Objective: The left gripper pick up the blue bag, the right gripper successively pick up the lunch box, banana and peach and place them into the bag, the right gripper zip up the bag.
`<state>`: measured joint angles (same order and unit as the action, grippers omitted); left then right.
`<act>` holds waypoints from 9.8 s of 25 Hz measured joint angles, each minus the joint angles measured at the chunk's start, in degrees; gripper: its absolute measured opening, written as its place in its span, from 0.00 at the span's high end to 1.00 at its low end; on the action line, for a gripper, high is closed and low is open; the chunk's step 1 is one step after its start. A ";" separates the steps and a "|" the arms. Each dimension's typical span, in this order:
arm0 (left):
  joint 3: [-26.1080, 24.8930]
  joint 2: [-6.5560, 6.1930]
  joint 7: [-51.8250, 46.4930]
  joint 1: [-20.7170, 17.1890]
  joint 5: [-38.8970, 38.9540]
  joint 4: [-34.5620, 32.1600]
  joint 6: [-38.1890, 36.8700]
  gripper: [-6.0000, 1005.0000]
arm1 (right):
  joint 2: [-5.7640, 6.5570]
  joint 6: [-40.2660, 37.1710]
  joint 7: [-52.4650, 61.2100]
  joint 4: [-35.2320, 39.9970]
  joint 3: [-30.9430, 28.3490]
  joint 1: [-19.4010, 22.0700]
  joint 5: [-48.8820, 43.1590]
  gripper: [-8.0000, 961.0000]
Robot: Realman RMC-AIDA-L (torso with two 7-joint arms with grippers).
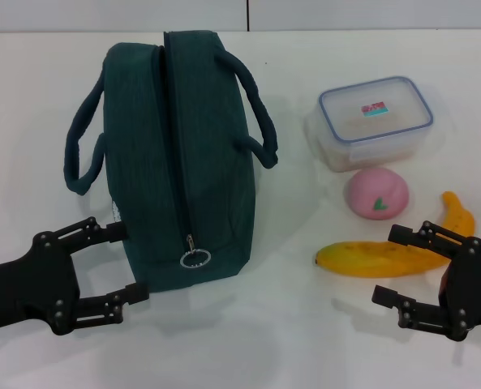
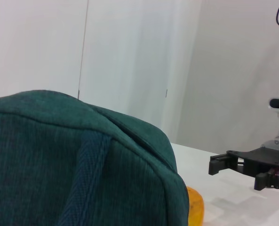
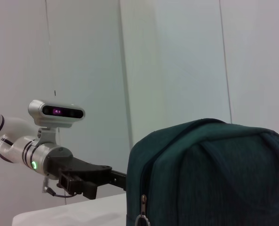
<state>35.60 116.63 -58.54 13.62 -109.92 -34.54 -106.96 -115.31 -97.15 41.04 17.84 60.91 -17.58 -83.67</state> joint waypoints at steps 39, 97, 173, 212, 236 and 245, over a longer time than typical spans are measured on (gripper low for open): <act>-10.62 -7.46 -50.69 6.70 1.93 -6.84 1.87 0.14 | 0.00 0.05 -0.13 0.00 0.00 -0.02 0.00 0.15; 1.18 -9.89 -81.78 28.79 -19.11 -15.41 8.05 0.83 | 0.00 0.83 -0.06 -0.70 0.00 -0.26 0.00 0.15; 1.14 -5.31 -74.98 25.37 -1.96 -11.08 10.87 0.96 | -0.88 46.21 59.60 -12.62 5.10 -21.94 35.79 0.18; 1.21 -5.45 -74.62 25.21 -1.96 -11.08 10.28 0.96 | -0.88 38.62 56.24 -10.95 5.37 -18.87 37.65 0.84; 1.16 -5.31 -74.62 24.70 -2.54 -9.03 10.46 0.96 | -0.16 19.25 53.81 -9.77 5.27 -10.21 51.02 0.89; 1.24 -4.84 -74.76 25.02 -2.58 -8.22 10.41 0.96 | -0.09 13.77 58.31 -7.18 5.23 -11.55 55.82 0.89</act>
<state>36.83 111.79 -133.29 38.64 -112.50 -42.76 -96.55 -115.40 -83.39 99.35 10.67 66.14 -29.13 -27.85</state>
